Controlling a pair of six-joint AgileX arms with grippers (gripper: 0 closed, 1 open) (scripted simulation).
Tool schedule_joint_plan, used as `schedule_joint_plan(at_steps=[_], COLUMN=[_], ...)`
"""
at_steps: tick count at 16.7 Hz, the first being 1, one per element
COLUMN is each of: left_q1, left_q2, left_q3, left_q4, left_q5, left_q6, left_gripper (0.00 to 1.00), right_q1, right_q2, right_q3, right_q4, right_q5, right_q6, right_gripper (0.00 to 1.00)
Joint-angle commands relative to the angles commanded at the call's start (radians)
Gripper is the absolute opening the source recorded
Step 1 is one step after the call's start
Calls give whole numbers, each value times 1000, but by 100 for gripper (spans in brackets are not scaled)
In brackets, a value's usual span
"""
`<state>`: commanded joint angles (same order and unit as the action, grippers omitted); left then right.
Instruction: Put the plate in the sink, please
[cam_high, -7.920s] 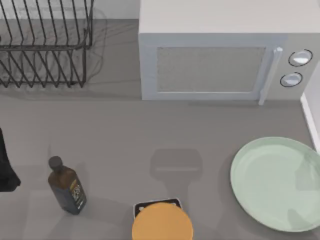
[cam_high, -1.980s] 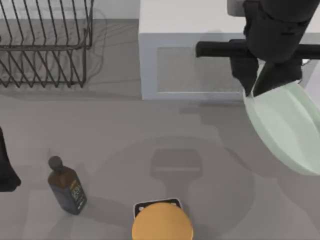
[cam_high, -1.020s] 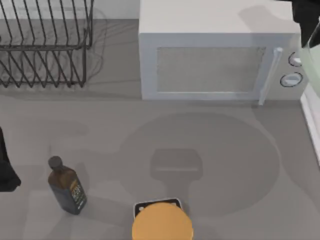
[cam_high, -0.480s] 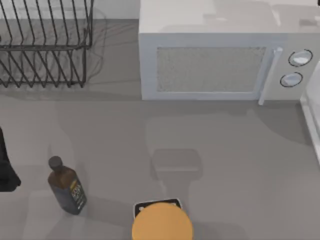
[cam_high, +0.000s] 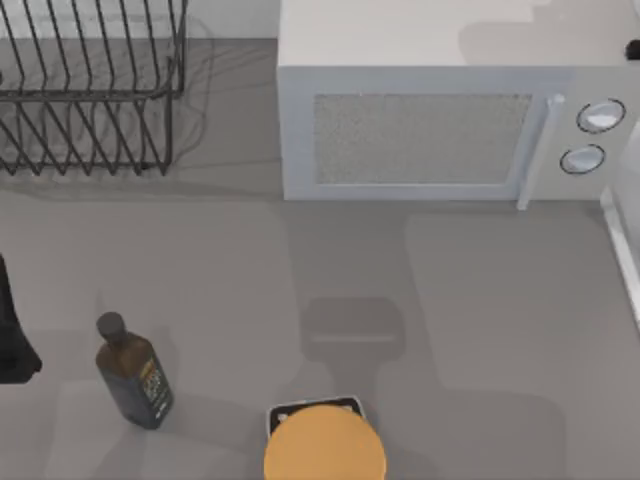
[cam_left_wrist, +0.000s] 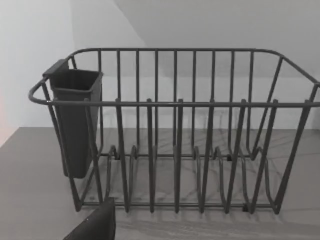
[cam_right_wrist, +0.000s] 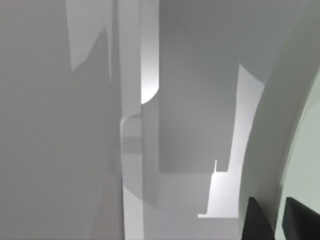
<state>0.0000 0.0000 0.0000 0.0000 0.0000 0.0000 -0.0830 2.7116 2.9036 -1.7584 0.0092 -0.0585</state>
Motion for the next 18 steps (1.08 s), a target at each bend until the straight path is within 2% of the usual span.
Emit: schedule_joint_plan(at_steps=[2, 15, 18], left_q1=[0, 0, 0], left_q2=[0, 0, 0], left_q3=[0, 0, 0], left_q4=[0, 0, 0], left_q5=[0, 0, 0], left_q6=[0, 0, 0], left_gripper=[100, 100, 100], right_q1=[0, 0, 0], right_q2=[0, 0, 0], right_q3=[0, 0, 0], right_q4=[0, 0, 0], right_q5=[0, 0, 0], right_q6=[0, 0, 0], right_gripper=[0, 98, 100])
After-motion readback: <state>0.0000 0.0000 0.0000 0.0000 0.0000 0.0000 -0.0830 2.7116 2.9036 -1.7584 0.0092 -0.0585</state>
